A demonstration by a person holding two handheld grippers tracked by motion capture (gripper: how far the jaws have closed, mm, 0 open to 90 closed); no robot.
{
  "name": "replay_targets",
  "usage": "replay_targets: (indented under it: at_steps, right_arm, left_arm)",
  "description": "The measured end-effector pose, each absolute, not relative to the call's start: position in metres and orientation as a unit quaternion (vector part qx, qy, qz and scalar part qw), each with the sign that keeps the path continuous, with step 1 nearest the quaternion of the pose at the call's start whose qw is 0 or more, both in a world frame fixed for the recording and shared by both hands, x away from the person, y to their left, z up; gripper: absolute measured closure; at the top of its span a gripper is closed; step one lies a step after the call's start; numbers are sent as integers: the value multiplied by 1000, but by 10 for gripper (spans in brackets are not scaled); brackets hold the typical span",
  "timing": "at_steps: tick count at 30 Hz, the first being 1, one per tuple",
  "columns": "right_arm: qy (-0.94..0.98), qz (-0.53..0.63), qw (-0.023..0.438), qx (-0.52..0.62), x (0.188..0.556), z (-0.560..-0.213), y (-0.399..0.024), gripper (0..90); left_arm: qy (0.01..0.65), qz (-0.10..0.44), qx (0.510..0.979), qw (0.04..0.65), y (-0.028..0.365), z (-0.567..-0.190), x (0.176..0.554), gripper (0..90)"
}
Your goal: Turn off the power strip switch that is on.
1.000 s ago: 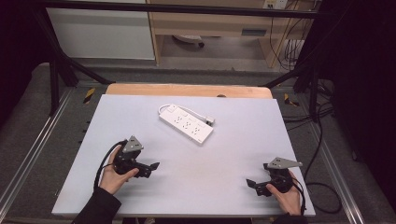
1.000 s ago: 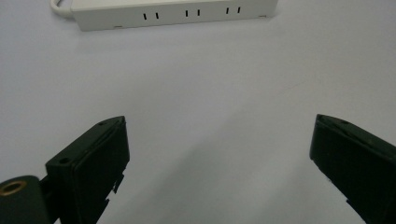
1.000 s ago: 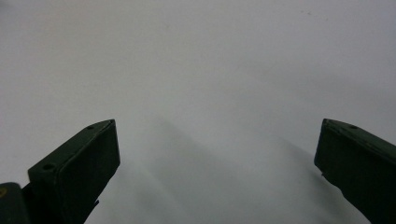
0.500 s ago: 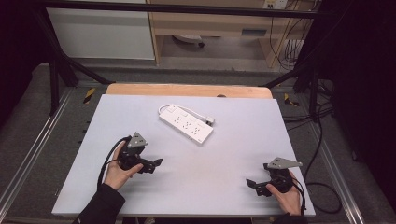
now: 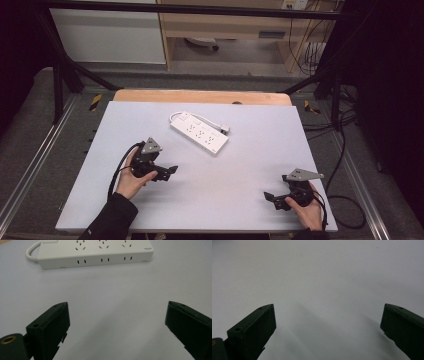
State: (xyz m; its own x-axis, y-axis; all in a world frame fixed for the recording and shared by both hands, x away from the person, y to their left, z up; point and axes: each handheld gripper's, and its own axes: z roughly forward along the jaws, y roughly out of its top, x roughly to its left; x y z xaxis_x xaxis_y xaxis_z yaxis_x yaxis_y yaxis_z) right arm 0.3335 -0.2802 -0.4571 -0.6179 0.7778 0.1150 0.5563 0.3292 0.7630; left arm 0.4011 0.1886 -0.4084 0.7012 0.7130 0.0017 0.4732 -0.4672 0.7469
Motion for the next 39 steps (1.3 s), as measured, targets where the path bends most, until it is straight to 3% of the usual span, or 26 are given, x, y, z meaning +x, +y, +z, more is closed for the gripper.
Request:
replay_targets:
  at_steps: [39]
  right_arm:
    - [805, 403, 135, 413, 333, -457, -280, 8]
  left_arm:
    - [362, 166, 836, 378, 165, -401, 435, 77]
